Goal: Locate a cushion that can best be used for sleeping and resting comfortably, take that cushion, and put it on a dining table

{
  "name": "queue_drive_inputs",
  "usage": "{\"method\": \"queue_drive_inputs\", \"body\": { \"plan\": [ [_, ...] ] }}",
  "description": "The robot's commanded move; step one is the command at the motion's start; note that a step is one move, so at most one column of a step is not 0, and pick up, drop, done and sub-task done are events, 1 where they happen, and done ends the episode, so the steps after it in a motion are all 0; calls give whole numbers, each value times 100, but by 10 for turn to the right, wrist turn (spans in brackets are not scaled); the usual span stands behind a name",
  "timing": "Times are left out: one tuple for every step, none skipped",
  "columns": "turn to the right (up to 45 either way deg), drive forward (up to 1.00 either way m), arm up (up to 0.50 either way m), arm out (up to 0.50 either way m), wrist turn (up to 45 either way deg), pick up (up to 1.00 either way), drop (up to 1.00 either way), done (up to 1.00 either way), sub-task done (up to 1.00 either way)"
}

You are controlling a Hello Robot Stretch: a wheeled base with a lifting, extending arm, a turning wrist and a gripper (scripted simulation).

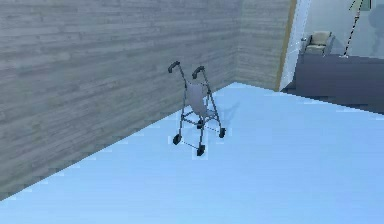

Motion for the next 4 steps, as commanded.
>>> {"method": "queue_drive_inputs", "body": {
  "plan": [
    [0, 0, 0, 0, 450, 0, 0, 0, 0],
    [0, 0, 0, 0, 450, 0, 0, 0, 0],
    [0, 0, 0, 0, 420, 0, 0, 0, 0],
    [0, 0, -30, 0, 0, 0, 0, 0, 0]
  ]
}}
